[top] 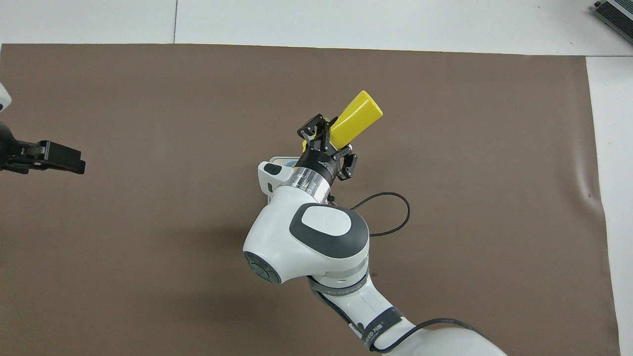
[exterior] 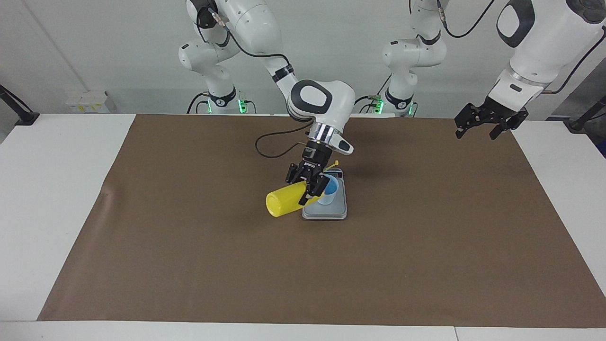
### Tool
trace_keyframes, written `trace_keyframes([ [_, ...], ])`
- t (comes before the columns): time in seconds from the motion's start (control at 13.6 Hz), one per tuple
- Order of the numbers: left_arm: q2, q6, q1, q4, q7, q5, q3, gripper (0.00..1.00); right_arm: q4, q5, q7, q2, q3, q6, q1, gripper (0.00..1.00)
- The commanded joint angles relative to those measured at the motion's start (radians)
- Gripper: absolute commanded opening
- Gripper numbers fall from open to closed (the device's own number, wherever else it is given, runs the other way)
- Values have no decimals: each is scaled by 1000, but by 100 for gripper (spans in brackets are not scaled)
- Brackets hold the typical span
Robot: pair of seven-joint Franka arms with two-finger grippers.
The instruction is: Pour seasoning into cup on scale with both arms
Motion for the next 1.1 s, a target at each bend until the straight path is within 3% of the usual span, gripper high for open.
trace_keyframes([
  [0.0, -31, 5, 4, -35, 4, -15, 2, 100, -17, 50, 10, -51, 6, 64, -49, 0],
  [0.15, -31, 5, 4, -35, 4, -15, 2, 100, -3, 240, 11, -70, 5, 71, -58, 0],
  [0.51, -31, 5, 4, -35, 4, -15, 2, 100, 1, 458, 5, -122, 5, 126, -135, 0],
  [0.66, -31, 4, 4, -35, 4, -15, 2, 100, 3, 667, 11, -160, 2, 115, -167, 0],
  [1.03, -31, 5, 4, -35, 4, -15, 2, 100, -14, 982, -13, -239, 2, 114, -309, 0],
])
